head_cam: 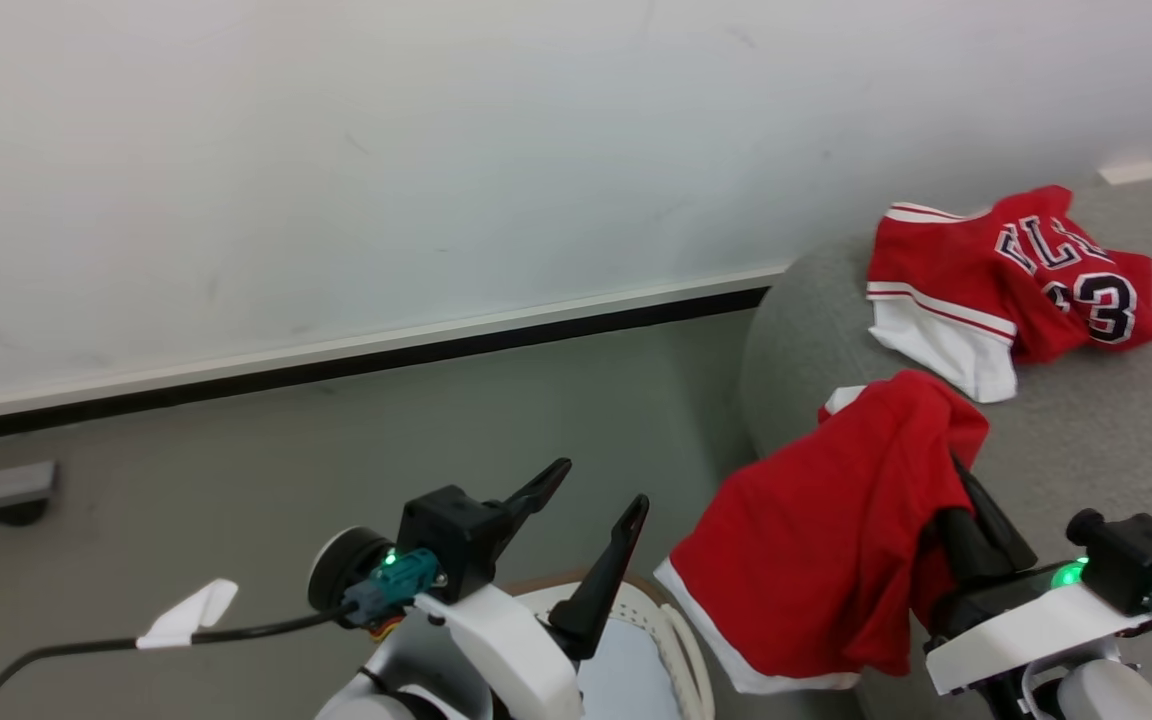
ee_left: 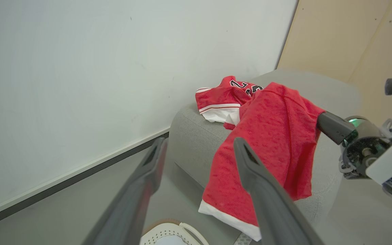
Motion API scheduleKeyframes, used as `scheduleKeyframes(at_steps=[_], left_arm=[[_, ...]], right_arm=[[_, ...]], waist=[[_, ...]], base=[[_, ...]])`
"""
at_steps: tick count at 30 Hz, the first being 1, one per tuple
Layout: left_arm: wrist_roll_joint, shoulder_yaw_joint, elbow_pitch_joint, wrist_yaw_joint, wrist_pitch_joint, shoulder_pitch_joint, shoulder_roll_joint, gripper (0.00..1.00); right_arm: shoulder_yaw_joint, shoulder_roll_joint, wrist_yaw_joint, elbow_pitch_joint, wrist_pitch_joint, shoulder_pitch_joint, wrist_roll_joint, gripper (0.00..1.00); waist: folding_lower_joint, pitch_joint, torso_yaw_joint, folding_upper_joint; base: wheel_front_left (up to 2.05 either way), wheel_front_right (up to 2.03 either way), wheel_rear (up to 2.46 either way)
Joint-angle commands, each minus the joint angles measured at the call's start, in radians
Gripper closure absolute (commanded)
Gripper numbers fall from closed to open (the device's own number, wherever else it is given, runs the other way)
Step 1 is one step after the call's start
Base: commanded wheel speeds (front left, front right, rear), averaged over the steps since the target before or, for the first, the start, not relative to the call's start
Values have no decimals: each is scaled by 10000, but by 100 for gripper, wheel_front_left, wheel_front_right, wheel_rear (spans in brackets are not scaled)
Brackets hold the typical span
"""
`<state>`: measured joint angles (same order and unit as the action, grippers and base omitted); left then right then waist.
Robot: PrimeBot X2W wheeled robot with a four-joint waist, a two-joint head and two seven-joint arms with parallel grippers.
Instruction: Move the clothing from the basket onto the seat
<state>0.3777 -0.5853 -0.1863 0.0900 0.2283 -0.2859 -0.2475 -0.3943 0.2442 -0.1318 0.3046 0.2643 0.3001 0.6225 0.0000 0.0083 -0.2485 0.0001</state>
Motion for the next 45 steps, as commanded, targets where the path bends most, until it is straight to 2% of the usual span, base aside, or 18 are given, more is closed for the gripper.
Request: scheduleKeyframes(at_steps=[1, 8, 15, 20, 26, 27, 29, 35, 41, 45], left_arm=[[-21, -2, 25, 2, -61, 110, -8, 0], [-62, -99, 17, 25, -189, 102, 7, 0], [-139, -221, -109, -68, -180, -128, 4, 0], [-321, -292, -332, -198, -47, -545, -114, 0], [-509, -284, -533, -506, 121, -1284, -373, 0], [-509, -284, -533, -506, 121, -1284, -373, 0], [-544, -256, -562, -615, 88, -1531, -420, 0], [-555, -187, -696, -843, -13, -2204, -355, 0], [-656, -71, -943, -973, 65, -2749, -521, 0], [-717, 16, -1127, -1005, 121, -3096, -577, 0]], right_arm=[[296, 34, 22, -202, 0, -225, -104, 100], [1048, 10, 22, -777, 0, -558, -394, 100], [1901, -196, 22, -1108, 0, -544, -330, 100], [2890, -618, 22, -1215, 0, 230, -512, 100], [4249, -1057, 22, -704, -2, 2308, -1141, 100], [4249, -1057, 22, -704, -2, 2308, -1141, 100], [4865, -1069, 22, -260, -7, 3290, -1368, 100], [8028, -1072, 22, 1658, -183, 6672, -1888, 100], [10710, -562, 22, 3465, -80, 9292, -3802, 100], [12139, -599, 22, 4297, -4, 9982, -5437, 100]], waist=[[0, 96, -467, -1], [0, 233, -1230, -1], [0, 726, -1583, -1], [0, 1735, -1553, -1], [0, 3360, -1234, -1], [0, 3360, -1234, -1], [0, 3831, -1055, -1], [0, 5067, -351, -1], [0, 6170, 253, -1], [0, 6913, 479, -1]], base=[[0, 0, 0], [0, 0, 0], [0, 0, 0], [0, 0, 0], [0, 0, 0], [0, 0, 0], [0, 0, 0], [0, 0, 0], [0, 0, 0], [0, 0, 0]])
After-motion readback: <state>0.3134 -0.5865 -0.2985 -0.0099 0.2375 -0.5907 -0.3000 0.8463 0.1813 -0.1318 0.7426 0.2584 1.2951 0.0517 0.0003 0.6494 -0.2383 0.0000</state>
